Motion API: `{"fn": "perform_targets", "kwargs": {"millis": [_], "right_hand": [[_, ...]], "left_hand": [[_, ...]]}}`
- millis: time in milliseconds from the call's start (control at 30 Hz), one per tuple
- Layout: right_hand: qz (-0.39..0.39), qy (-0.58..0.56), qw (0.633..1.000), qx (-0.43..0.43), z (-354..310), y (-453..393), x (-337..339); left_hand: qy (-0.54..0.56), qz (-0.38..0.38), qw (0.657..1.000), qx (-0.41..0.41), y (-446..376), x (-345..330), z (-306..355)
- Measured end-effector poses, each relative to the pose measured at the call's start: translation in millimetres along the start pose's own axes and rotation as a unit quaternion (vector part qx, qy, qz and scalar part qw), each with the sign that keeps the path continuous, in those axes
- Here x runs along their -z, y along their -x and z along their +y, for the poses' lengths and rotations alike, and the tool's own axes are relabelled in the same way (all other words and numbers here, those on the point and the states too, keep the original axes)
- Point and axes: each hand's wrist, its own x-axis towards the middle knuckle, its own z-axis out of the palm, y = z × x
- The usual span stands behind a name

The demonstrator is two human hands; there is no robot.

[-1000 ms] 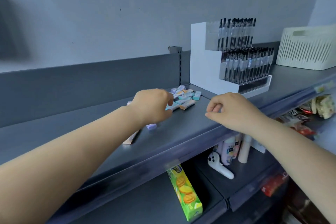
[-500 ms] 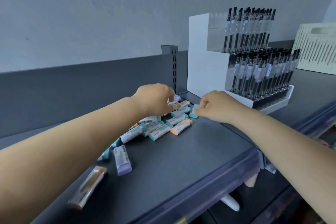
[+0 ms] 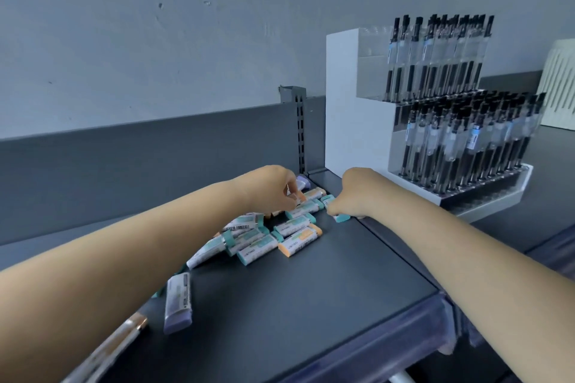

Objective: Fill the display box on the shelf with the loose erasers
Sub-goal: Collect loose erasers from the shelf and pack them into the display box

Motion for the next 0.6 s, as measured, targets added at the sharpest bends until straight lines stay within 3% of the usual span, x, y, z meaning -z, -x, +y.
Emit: {"fn": "perform_targets", "kwargs": {"millis": [133,300,500,600], "right_hand": [[0.015,0.029,0.998,0.045,6.7,-1.9,-1.1],[0.080,-0.102,0.984,0.126,25.1,8.7,6.6],[0.154,-0.294,0.905,0.265,27.2,46.8,13.5],[0.154,-0.340,0.863,0.340,13.2,67.3,6.3]], "left_hand": [[-0.013,0.040,0.999,0.014,5.6,2.8,8.3],[0.011,0.125,0.991,0.035,26.0,18.6,20.1],[0.136,0.258,0.950,0.110,87.6,29.1,33.6],[0.141,0.329,0.920,0.157,126.3,24.3,39.9]]}}
